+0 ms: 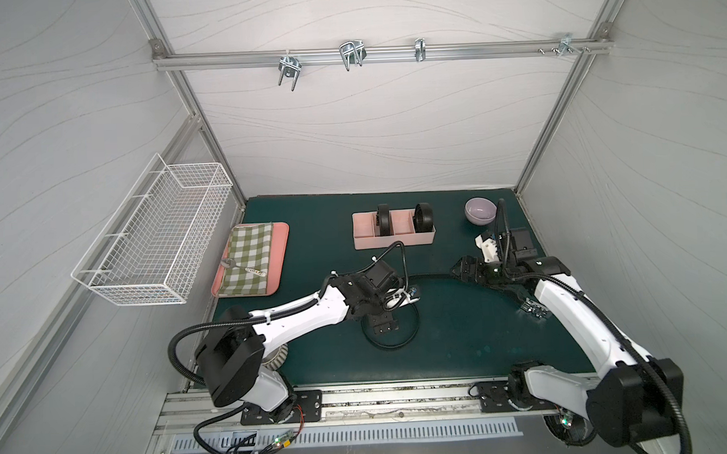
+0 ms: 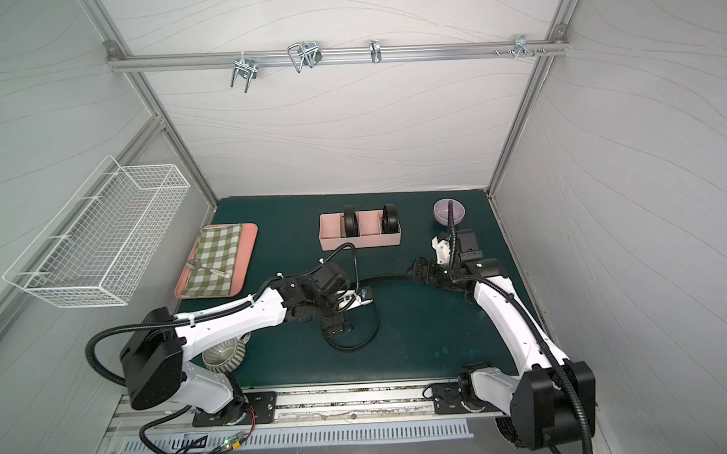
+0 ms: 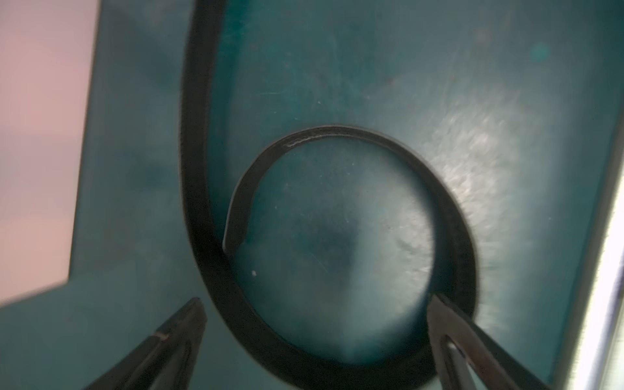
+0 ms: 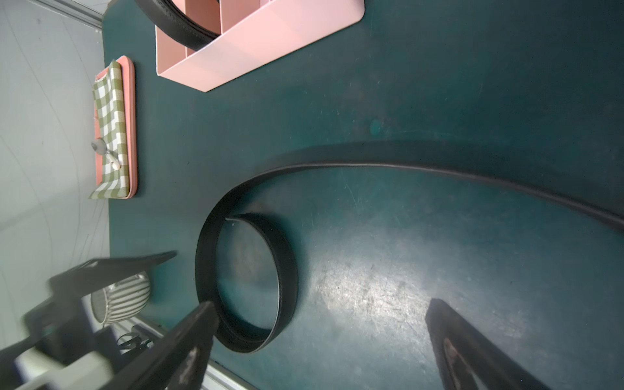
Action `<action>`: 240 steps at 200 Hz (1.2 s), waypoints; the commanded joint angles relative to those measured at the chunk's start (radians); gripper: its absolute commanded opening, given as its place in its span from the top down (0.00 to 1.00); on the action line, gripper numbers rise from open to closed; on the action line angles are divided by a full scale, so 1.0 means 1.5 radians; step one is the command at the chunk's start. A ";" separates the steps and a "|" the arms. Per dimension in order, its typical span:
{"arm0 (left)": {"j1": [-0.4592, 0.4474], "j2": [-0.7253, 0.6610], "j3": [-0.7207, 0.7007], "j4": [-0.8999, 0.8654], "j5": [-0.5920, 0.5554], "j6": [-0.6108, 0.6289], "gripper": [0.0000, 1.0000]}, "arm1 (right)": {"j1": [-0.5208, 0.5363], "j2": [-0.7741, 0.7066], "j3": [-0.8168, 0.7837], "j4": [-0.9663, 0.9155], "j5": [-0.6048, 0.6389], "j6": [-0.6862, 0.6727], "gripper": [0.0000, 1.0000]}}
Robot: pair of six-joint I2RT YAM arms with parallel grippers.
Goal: Place the belts into the storage roll
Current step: Roll the belt at the center of the board.
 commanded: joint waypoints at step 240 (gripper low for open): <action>0.022 0.187 0.073 0.061 -0.059 -0.099 1.00 | 0.032 0.313 0.183 -0.021 0.271 -0.117 0.01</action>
